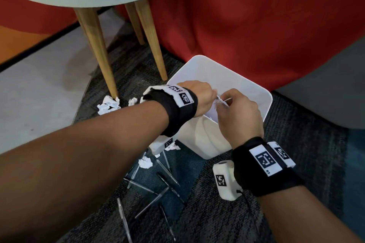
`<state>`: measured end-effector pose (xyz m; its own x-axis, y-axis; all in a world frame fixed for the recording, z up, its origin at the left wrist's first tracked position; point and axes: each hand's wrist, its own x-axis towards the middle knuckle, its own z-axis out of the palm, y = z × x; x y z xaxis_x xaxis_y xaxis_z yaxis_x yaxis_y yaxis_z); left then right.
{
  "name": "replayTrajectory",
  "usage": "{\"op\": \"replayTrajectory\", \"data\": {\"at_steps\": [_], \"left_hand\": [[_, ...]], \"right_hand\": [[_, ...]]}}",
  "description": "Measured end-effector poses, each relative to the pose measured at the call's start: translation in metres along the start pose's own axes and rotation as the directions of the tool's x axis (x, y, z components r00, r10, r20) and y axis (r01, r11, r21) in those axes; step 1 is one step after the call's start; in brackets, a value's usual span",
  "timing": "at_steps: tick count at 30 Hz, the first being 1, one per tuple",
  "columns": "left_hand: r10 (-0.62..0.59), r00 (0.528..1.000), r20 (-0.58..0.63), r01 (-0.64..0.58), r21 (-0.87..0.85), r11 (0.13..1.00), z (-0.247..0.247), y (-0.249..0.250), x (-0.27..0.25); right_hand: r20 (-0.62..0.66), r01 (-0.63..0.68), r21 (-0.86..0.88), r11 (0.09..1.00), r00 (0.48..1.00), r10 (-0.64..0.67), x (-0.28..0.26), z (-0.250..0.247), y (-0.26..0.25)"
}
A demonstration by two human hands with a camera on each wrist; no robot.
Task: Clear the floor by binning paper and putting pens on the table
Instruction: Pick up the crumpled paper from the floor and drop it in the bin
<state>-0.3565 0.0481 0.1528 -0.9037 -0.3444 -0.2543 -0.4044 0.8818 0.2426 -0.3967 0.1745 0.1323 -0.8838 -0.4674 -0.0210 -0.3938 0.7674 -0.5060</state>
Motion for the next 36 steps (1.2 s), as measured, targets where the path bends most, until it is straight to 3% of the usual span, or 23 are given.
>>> {"op": "replayTrajectory", "data": {"at_steps": [4, 8, 14, 17, 20, 22, 25, 27, 31, 34, 36], "left_hand": [[0.012, 0.988, 0.153, -0.005, -0.042, 0.999, -0.006, 0.001, 0.005], [0.067, 0.988, 0.142, -0.066, -0.007, 0.998, -0.003, -0.004, 0.006], [0.178, 0.984, -0.018, -0.179, -0.124, 0.976, -0.006, -0.019, -0.005], [0.243, 0.955, -0.172, -0.267, -0.132, 0.954, 0.000, -0.035, -0.023], [0.291, 0.867, -0.405, -0.383, -0.168, 0.908, 0.010, -0.057, -0.052], [0.254, 0.818, -0.516, -0.405, -0.203, 0.892, 0.020, -0.072, -0.073], [0.135, 0.807, -0.575, -0.335, -0.257, 0.906, 0.039, -0.099, -0.104], [0.051, 0.858, -0.512, -0.229, -0.291, 0.929, 0.058, -0.119, -0.123], [-0.089, 0.962, -0.257, 0.012, -0.286, 0.958, 0.107, -0.159, -0.152], [-0.213, 0.974, -0.072, 0.186, -0.268, 0.945, 0.147, -0.188, -0.166], [-0.317, 0.946, 0.060, 0.321, -0.282, 0.904, 0.172, -0.206, -0.173]], "right_hand": [[0.004, 0.004, -0.021, 1.000, 1.000, -0.004, 0.001, 0.000, 0.000], [-0.012, 0.067, -0.043, 0.997, 0.998, -0.067, 0.001, -0.001, 0.000], [-0.060, 0.170, -0.011, 0.985, 0.984, -0.170, 0.001, 0.002, 0.006], [-0.152, 0.273, 0.094, 0.957, 0.954, -0.258, -0.004, 0.000, 0.008], [-0.322, 0.447, 0.130, 0.885, 0.863, -0.389, -0.024, -0.003, 0.001], [-0.381, 0.562, 0.127, 0.818, 0.789, -0.482, -0.045, -0.001, -0.007], [-0.347, 0.673, 0.223, 0.705, 0.731, -0.588, -0.077, 0.018, -0.021], [-0.245, 0.689, 0.318, 0.651, 0.723, -0.646, -0.094, 0.044, -0.027], [-0.016, 0.590, 0.402, 0.700, 0.769, -0.639, -0.107, 0.117, -0.031], [0.148, 0.497, 0.375, 0.783, 0.801, -0.579, -0.110, 0.168, -0.028], [0.244, 0.453, 0.324, 0.831, 0.808, -0.536, -0.113, 0.195, -0.026]]}}
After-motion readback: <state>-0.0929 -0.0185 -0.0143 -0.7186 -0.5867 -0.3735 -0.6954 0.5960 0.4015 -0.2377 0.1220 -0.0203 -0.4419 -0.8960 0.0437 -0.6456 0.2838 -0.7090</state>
